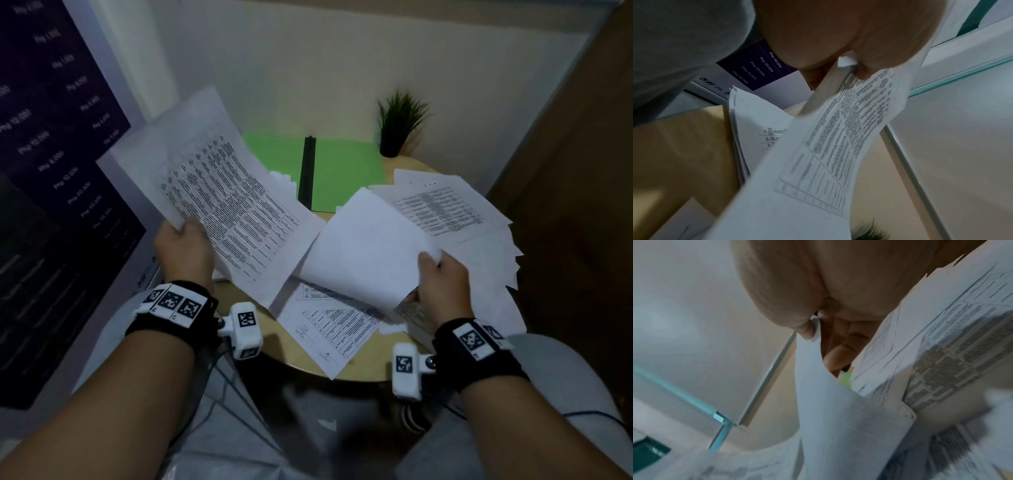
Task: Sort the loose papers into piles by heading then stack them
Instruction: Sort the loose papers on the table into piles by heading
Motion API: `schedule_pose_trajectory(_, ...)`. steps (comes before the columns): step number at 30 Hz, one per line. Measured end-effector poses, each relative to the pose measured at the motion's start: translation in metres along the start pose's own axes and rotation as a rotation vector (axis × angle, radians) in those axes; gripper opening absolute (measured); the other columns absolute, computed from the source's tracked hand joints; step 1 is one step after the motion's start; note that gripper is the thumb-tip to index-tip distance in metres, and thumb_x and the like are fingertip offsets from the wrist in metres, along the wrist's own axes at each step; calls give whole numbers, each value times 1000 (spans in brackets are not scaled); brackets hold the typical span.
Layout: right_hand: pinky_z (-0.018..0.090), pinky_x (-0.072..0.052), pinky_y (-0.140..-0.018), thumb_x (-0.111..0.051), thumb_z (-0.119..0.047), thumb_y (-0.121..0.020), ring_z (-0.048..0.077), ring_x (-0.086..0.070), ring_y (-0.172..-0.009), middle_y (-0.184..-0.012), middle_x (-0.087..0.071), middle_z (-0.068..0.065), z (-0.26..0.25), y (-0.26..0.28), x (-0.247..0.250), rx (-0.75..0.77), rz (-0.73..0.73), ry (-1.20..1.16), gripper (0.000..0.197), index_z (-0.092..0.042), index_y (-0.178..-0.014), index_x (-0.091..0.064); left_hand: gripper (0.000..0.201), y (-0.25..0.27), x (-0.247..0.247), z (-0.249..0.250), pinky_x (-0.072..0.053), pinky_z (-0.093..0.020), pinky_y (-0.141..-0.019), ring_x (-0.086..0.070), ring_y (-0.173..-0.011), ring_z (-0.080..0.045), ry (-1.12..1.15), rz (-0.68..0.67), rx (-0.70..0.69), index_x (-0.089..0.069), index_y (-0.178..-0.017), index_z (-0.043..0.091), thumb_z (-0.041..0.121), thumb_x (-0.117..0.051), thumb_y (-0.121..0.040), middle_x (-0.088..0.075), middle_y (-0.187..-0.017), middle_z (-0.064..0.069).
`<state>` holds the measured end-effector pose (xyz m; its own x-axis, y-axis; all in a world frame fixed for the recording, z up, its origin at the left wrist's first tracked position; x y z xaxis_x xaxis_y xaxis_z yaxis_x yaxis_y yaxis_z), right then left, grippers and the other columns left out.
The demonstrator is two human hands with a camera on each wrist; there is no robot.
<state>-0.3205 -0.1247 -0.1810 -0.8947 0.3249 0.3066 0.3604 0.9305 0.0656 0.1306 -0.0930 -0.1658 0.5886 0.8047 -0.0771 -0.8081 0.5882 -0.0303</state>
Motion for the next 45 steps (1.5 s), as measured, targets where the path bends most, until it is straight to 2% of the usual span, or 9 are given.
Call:
schedule_pose_trajectory(3, 29, -51, -73, -53, -18, -103, 22, -65, -82, -86, -68, 0, 0, -11, 15, -5, 77, -129, 19, -8, -94, -67, 12, 1, -7, 0, -52, -25, -71, -60, -73, -5, 21, -32, 19, -65, -102, 19, 19, -52, -100, -64, -85, 10)
schedule_pose_trajectory(9, 41, -61, -73, -56, -13, -104, 24, -73, -82, -89, -77, 3, -17, 5, -14, -112, -8, -493, 19, -10, -92, -71, 22, 43, -61, 14, -49, -27, -78, -60, -86, -11, -134, -439, -155, -70, -87, 31, 25, -52, -98, -67, -88, 10)
schedule_pose_trajectory(15, 40, -55, -72, -53, -24, -107, 22, -64, -75, -78, -70, 5, -67, 46, -61, 77, -261, -486, 28, -16, -86, -70, 42, 131, -113, 8, -48, -39, -109, -59, -125, -6, -267, -897, -268, -63, -138, 24, 27, -52, -97, -67, -132, 12)
schedule_pose_trajectory(20, 42, -43, -115, -55, -60, -94, 15, -55, -137, -145, -61, -4, -79, 76, -99, 143, -657, -641, 59, -25, -142, -55, 70, 169, -124, 19, -39, -23, -114, -45, -140, -1, -182, -1079, -318, -33, -157, 27, 33, -66, -97, -48, -153, 15)
schedule_pose_trajectory(26, 30, -49, -108, -62, -24, -101, 8, -65, -122, -126, -73, -7, -51, 57, -99, 194, -582, -314, 23, -24, -123, -71, 17, 116, -105, -6, -59, -31, -80, -71, -91, -15, -284, -768, -133, -69, -105, 17, 9, -55, -101, -73, -96, 7)
schedule_pose_trajectory(32, 32, -55, -98, -73, -32, -88, 9, -69, -103, -116, -74, -8, 38, 61, -116, 222, -709, 706, 29, -28, -117, -73, 23, 51, -60, 18, -36, -15, -39, -42, -38, 4, -244, -373, -145, -56, -79, 17, 20, -59, -101, -50, -62, 2)
schedule_pose_trajectory(35, 42, -27, -124, -78, -53, -80, 18, -25, -154, -170, -23, 0, 74, 95, -142, 335, -965, 984, 96, -31, -160, -29, 38, 31, -38, 26, -33, -10, -38, -39, -35, 7, -165, -216, -141, -47, -66, 25, 18, -62, -101, -43, -58, 9)
schedule_pose_trajectory(38, 63, -5, -125, -82, -60, -74, 29, 11, -158, -172, 17, 1, 99, 118, -158, 497, -1065, 1228, 128, -33, -162, 7, 45, 21, -26, 22, -31, -9, -40, -36, -35, 7, -121, -160, -118, -39, -63, 26, 15, -63, -100, -41, -41, 20)
schedule_pose_trajectory(45, 45, -26, -124, -73, -37, -88, 23, -25, -155, -170, -22, -2, 91, 104, -151, 523, -1030, 1126, 72, -31, -153, -42, 13, 12, -22, 16, -45, -12, -48, -47, -47, 9, -96, -216, -123, -65, -90, 11, 17, -63, -100, -55, -70, 6)
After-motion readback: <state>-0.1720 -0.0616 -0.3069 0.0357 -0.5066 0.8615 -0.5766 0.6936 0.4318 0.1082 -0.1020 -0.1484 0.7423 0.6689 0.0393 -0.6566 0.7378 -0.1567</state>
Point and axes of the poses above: each hand's wrist, its own y-axis away from the middle knuckle, its own x-axis out of the back of the hand, z = x × y, the point moved 10 cm from there along -y, towards the middle knuckle
